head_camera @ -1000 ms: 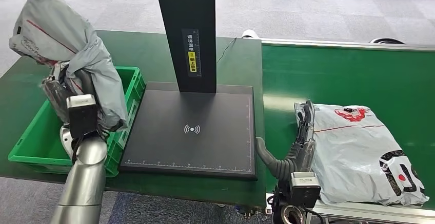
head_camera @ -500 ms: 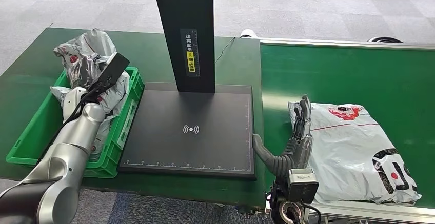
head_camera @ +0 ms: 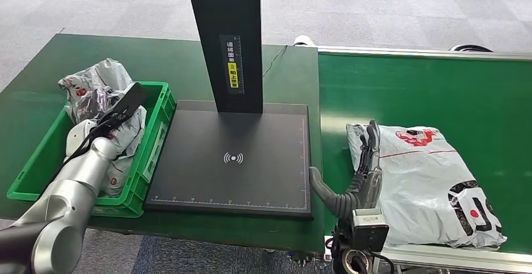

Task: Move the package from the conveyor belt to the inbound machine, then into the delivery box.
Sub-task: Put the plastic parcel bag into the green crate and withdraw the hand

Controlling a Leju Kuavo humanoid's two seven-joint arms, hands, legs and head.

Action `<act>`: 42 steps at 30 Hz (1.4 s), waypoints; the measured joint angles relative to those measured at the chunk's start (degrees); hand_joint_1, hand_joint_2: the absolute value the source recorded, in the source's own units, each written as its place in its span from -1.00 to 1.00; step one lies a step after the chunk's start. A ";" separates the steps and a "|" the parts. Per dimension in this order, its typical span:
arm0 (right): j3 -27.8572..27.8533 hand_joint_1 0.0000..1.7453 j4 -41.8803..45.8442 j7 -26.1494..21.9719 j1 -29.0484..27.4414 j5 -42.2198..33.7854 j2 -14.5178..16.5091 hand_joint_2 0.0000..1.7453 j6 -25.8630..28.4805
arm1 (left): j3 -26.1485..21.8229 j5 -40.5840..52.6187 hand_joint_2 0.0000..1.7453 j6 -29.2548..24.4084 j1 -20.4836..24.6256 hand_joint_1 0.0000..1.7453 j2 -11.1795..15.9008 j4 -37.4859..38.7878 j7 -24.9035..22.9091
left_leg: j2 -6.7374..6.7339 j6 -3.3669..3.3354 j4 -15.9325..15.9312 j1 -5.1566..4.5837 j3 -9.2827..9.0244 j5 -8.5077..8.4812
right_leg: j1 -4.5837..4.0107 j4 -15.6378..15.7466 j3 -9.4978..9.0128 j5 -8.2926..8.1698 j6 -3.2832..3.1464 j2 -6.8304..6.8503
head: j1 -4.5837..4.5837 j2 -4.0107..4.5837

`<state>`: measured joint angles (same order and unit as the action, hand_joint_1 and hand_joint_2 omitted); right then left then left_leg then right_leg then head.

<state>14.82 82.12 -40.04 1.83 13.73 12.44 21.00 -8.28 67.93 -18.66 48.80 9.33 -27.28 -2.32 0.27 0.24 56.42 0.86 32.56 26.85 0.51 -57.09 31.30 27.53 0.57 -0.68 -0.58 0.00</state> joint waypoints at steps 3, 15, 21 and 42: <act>-0.16 -1.00 0.00 0.00 -0.39 0.35 0.01 1.00 -0.35 | -1.63 -1.36 1.00 -3.28 -1.79 -1.00 0.10 -1.06 1.97 | 0.00 0.00 0.00 0.00 0.00 0.00 | 0.00 0.00 0.01 0.00 0.00 0.00 | -0.01 0.00; -0.87 -1.00 -0.01 0.00 -0.82 0.85 0.73 1.00 -1.02 | -7.89 -5.90 1.00 -12.57 -18.05 -1.00 -4.52 -26.75 9.85 | -0.03 0.00 0.00 0.00 0.06 0.01 | 0.01 0.03 0.08 0.02 0.00 -0.03 | -0.01 0.00; -1.33 -1.00 -0.39 0.00 -0.77 1.01 0.96 1.00 -1.19 | -8.11 -7.62 1.00 -18.70 -24.76 -1.00 -7.17 -38.75 13.09 | -0.04 0.01 0.00 0.00 0.06 0.01 | 0.00 0.02 0.05 0.02 0.00 -0.04 | 0.01 0.00; -2.85 -1.00 -7.26 0.08 -0.24 -0.33 2.21 1.00 -6.01 | 3.47 -50.62 1.00 -14.37 -52.93 -1.00 -25.65 -73.46 42.49 | 0.19 -0.01 0.00 -0.03 -0.01 0.09 | 0.03 0.11 0.01 0.11 0.07 0.21 | 0.13 0.00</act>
<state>11.97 74.86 -39.97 1.59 13.40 14.65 14.99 -4.80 17.31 -33.03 -4.13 -16.32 -100.73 40.18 0.46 0.24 56.42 0.84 32.55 26.94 0.54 -56.98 31.31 27.63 0.64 -0.47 -0.45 0.00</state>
